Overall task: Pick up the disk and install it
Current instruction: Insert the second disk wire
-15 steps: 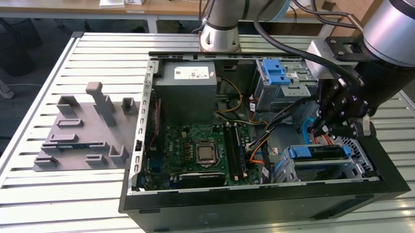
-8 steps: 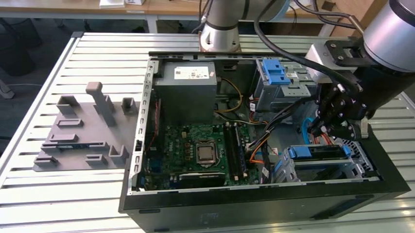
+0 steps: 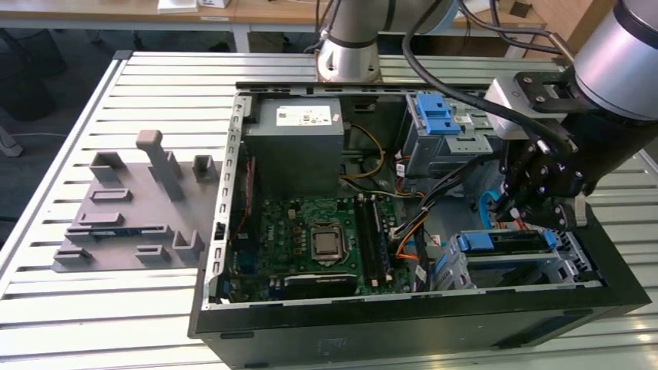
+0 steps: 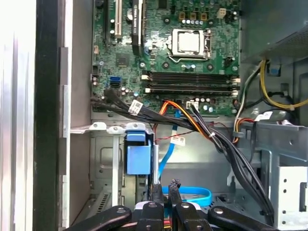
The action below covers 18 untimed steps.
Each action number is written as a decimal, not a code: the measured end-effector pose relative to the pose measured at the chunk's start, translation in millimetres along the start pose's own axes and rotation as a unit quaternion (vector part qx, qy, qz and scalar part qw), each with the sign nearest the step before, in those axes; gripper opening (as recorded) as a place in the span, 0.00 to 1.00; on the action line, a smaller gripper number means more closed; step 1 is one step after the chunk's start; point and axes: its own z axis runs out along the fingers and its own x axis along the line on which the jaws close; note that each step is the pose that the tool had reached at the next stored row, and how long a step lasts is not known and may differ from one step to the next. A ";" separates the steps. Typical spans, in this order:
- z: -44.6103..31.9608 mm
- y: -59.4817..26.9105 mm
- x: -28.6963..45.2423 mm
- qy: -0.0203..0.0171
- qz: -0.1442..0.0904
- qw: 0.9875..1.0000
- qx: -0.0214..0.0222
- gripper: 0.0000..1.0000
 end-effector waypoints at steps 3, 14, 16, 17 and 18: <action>1.7 0.0 2.6 0.000 -0.001 1.000 0.001 0.16; 4.9 0.0 9.8 0.000 -0.001 1.000 0.001 0.16; 5.3 0.0 10.9 0.000 -0.001 1.000 0.002 0.16; 5.3 -0.1 11.1 0.000 -0.001 1.000 0.003 0.16; 5.3 0.0 11.1 0.000 -0.001 1.000 0.004 0.16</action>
